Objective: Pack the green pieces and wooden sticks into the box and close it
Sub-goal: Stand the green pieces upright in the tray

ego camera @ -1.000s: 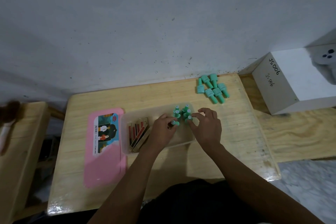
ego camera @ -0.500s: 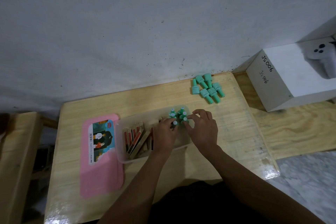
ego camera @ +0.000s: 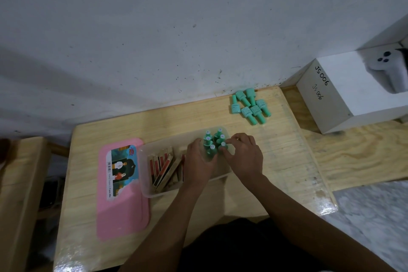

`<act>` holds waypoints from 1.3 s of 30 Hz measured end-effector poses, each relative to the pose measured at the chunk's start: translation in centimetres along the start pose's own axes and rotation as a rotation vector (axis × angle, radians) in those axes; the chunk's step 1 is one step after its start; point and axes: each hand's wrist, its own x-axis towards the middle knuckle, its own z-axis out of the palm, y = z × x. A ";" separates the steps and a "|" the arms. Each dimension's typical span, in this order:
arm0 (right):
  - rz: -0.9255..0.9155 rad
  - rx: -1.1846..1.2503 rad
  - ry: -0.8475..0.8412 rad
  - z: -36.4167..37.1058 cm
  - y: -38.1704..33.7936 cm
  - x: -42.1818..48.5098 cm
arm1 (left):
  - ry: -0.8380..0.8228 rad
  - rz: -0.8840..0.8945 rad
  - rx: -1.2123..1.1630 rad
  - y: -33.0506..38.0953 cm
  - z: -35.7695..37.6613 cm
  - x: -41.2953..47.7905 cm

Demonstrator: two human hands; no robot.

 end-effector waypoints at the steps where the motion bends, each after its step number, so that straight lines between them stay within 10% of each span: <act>1: 0.006 0.012 -0.017 -0.1 -0.1 0.0 | -0.023 -0.012 -0.004 0.0 0.0 0.1; 16: -0.005 0.179 -0.015 -2.8 1.8 0.4 | 0.003 0.040 0.066 0.2 -1.0 0.9; 26: 0.396 0.229 -0.177 -4.6 8.8 6.6 | 0.000 0.405 0.104 6.8 1.3 8.3; 39: 0.309 -0.048 -0.212 -1.4 7.6 10.8 | -0.320 -0.065 0.292 10.0 10.0 18.6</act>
